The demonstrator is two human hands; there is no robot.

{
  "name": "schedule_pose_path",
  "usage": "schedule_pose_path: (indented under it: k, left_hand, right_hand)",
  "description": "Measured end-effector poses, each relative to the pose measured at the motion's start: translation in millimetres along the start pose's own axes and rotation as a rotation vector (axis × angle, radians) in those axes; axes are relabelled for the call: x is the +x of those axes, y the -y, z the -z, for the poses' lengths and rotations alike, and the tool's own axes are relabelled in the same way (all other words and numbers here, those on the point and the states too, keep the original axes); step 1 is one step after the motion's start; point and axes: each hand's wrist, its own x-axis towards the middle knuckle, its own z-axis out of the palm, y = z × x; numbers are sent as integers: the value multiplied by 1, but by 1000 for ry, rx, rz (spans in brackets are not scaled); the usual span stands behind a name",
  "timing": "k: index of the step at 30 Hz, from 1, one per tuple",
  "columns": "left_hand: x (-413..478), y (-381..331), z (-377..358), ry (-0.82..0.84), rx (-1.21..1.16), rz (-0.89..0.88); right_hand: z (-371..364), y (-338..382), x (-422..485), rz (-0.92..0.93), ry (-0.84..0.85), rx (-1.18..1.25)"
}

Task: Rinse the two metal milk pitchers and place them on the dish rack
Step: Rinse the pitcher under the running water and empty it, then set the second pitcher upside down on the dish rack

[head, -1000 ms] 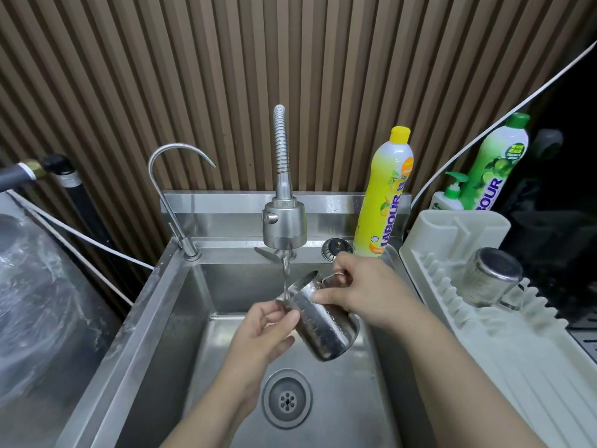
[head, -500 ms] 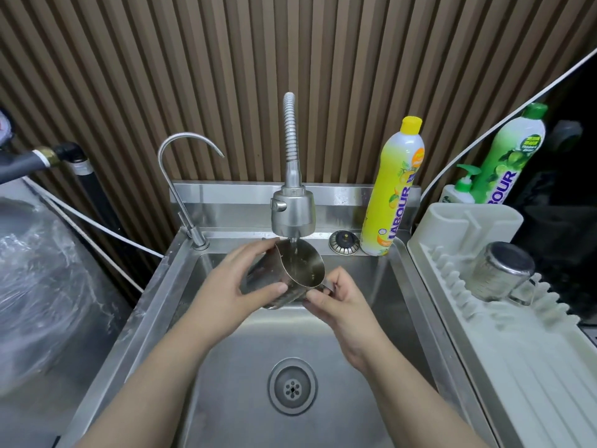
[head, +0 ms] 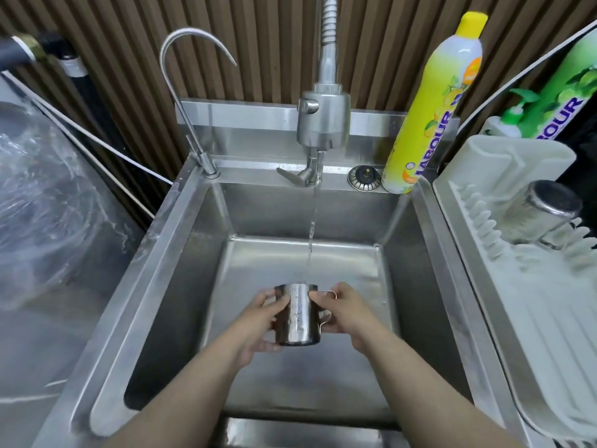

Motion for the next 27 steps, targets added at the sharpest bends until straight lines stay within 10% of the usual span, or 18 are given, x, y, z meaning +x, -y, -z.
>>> schedule_pose_path:
  k: [5, 12, 18, 27]
  left_hand:
    - [9, 18, 7, 37, 127, 186]
    - [-13, 10, 11, 176, 160, -76]
    - [-30, -26, -38, 200, -2, -341]
    - [-59, -112, -177, 430, 15, -549]
  right_hand:
    - [-6, -28, 5, -273, 51, -15]
    - [11, -10, -13, -274, 7, 169]
    - [49, 19, -68, 158, -193, 262]
    - [172, 45, -162, 628, -593, -354]
